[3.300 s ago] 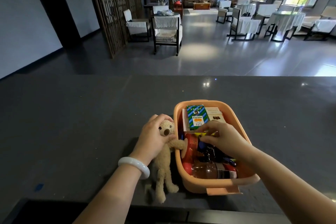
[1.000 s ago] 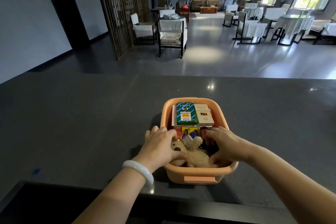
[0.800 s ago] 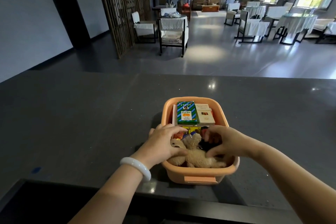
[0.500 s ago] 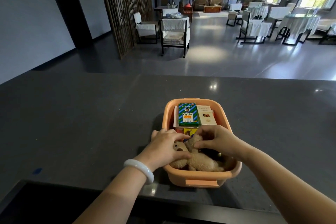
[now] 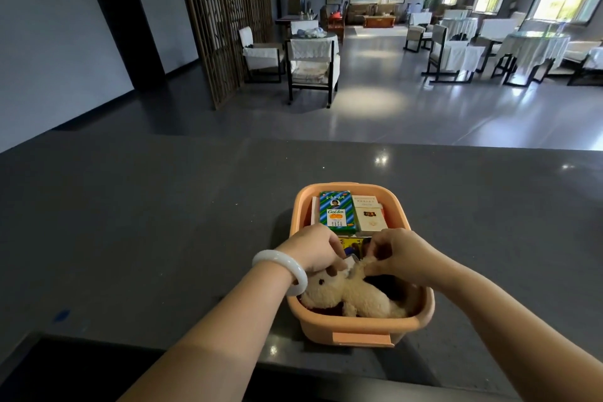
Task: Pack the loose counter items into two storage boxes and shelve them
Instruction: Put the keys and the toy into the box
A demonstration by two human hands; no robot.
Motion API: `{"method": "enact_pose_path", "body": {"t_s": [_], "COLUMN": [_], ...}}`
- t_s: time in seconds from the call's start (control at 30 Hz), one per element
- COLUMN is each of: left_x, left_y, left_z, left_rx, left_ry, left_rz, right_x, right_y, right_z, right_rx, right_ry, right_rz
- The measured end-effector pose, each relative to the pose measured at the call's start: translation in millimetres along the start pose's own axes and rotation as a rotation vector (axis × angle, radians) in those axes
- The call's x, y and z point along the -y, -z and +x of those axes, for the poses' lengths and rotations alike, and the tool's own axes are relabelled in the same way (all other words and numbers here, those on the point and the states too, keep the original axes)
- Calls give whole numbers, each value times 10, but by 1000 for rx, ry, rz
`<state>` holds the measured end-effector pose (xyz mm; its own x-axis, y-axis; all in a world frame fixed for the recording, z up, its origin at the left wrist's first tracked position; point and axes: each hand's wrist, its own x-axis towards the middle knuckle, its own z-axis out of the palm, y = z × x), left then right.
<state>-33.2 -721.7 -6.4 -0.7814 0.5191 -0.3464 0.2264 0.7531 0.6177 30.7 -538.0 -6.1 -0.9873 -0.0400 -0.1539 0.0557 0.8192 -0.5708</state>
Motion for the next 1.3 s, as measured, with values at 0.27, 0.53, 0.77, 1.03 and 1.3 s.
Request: {"method": "enact_pose_path", "body": {"t_s": [0.27,0.53,0.77,1.03,1.3], "left_x": [10,101,146,356,350], "left_y": [-20,-97,-112,175,50], "left_z": [36,-32,-81,292,576], "left_rx": [-280,-298,-170,-453,-406], "left_ry": [-43,-209,-265,-102,-66], "left_rz": [-54,-70,130,342,432], "right_x": [38,-51,-63,-255,-382], "right_y": [33,-46,-46,79,27], "right_z": [60,55,66,383,603], "right_rx": [6,-5,84,-339,-265], "right_ry": [-31,17,56,-50,-138], "right_rz": [-43,-12,-87,-297,-246]}}
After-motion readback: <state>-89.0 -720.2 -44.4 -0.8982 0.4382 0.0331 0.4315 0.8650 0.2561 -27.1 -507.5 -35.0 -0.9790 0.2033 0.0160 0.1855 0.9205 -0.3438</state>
